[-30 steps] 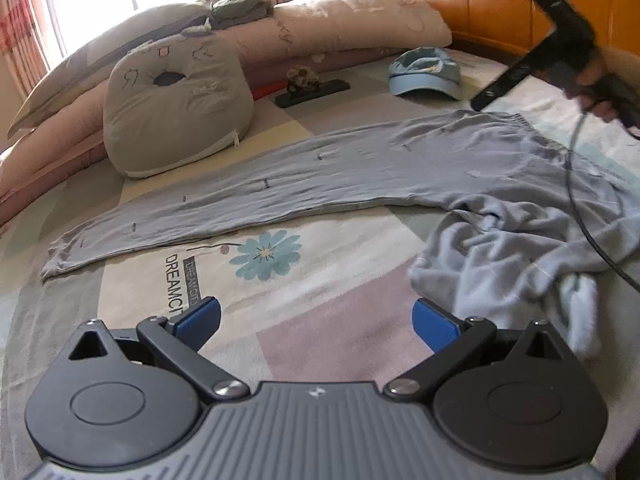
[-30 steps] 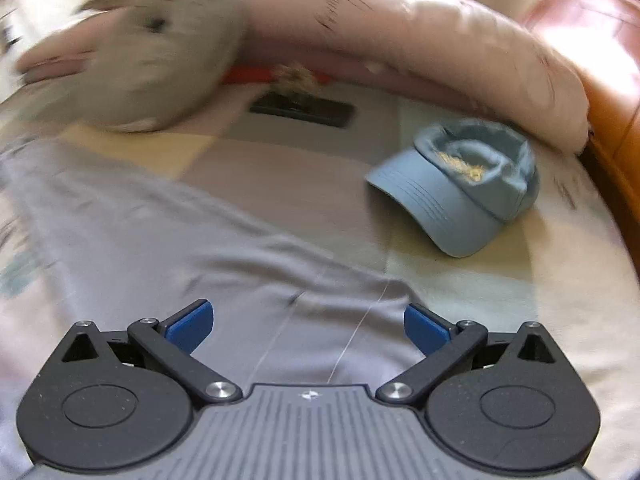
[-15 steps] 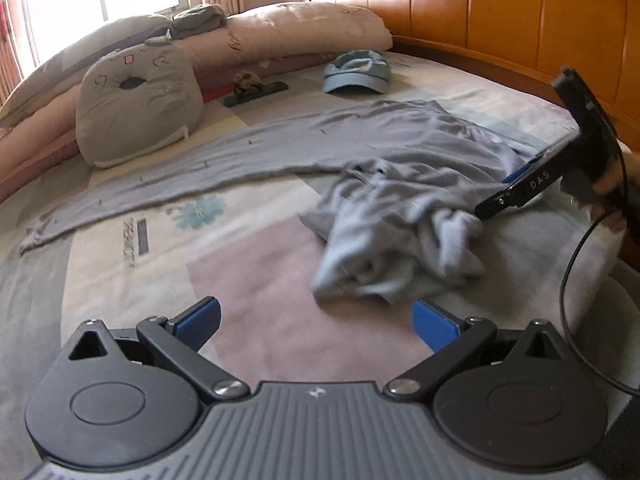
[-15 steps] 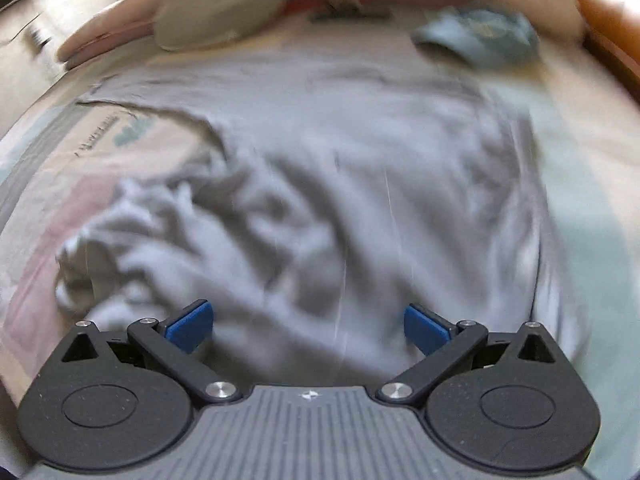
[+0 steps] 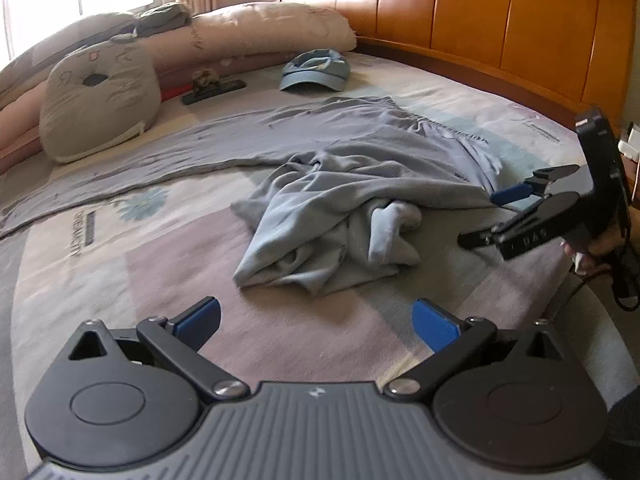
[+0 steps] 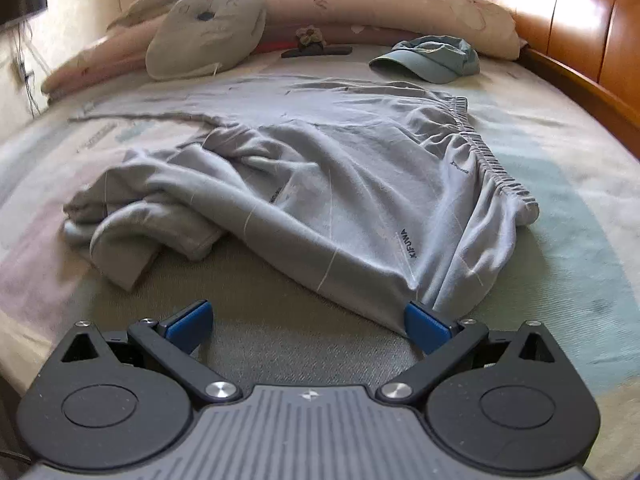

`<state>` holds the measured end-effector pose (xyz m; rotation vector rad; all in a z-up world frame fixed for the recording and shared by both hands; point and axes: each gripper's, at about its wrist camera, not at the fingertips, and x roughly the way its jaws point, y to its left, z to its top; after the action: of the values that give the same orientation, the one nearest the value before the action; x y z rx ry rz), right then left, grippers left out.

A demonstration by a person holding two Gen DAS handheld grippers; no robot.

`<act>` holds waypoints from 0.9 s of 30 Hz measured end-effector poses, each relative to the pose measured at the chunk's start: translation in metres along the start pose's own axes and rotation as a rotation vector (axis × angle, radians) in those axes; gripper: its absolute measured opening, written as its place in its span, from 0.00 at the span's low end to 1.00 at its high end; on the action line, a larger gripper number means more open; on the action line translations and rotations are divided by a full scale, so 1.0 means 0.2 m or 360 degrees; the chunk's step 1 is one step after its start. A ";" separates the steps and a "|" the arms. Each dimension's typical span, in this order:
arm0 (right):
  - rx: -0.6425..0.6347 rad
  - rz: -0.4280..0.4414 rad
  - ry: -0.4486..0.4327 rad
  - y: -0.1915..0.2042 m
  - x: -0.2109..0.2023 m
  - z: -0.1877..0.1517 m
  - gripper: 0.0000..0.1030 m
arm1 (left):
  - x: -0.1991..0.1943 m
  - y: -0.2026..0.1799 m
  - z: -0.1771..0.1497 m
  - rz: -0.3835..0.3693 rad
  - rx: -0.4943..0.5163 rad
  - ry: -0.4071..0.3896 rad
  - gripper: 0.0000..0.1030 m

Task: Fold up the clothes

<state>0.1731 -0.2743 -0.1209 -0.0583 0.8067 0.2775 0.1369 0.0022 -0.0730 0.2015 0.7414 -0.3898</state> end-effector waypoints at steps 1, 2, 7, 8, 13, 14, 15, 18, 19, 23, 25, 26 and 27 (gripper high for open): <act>-0.0016 -0.0009 0.0006 0.01 0.00 0.00 1.00 | 0.03 -0.01 0.01 -0.0005 0.0007 -0.0002 0.99; -0.0013 -0.0011 0.0002 0.01 0.00 -0.01 1.00 | 0.05 -0.01 0.01 -0.0012 0.0010 -0.0003 0.99; 0.0009 -0.0020 -0.0053 0.01 -0.01 -0.04 1.00 | 0.21 0.00 -0.01 -0.0088 -0.0152 0.0013 0.99; 0.0011 -0.0021 -0.0064 0.01 -0.01 -0.05 1.00 | 0.24 0.01 -0.02 -0.0110 -0.0194 0.0018 0.99; 0.0009 -0.0008 -0.0104 0.01 -0.03 -0.08 1.00 | 0.30 0.00 -0.10 -0.0106 -0.0239 -0.0047 0.99; 0.0008 -0.0004 -0.0113 0.00 -0.04 -0.09 1.00 | 0.30 0.00 -0.11 -0.0107 -0.0210 -0.0055 0.99; 0.0007 -0.0002 -0.0123 0.00 -0.04 -0.09 1.00 | 0.29 0.00 -0.12 -0.0107 -0.0202 -0.0067 0.99; 0.0005 -0.0001 -0.0153 0.00 -0.04 -0.11 1.00 | 0.28 0.04 -0.11 -0.0129 -0.0322 -0.0074 0.99; 0.0005 -0.0001 -0.0160 0.00 -0.04 -0.11 1.00 | 0.29 0.06 -0.09 -0.0144 -0.0387 -0.0073 0.99; 0.0005 0.0006 -0.0178 0.00 -0.05 -0.12 1.00 | 0.32 0.12 -0.04 -0.0176 -0.0595 -0.0074 0.99; 0.0001 0.0002 -0.0184 0.00 -0.05 -0.12 1.00 | 0.35 0.12 -0.01 -0.0159 -0.0601 -0.0068 0.99; -0.0001 0.0003 -0.0190 0.00 -0.05 -0.12 1.00 | 0.36 0.11 0.00 -0.0152 -0.0598 -0.0064 0.99; -0.0003 0.0005 -0.0195 0.00 -0.05 -0.13 1.00 | 0.38 0.09 0.02 -0.0148 -0.0589 -0.0059 0.99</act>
<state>0.1486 -0.2803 -0.1311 -0.0411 0.6848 0.2821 0.1970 -0.0032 -0.1219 -0.1886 0.7748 -0.3368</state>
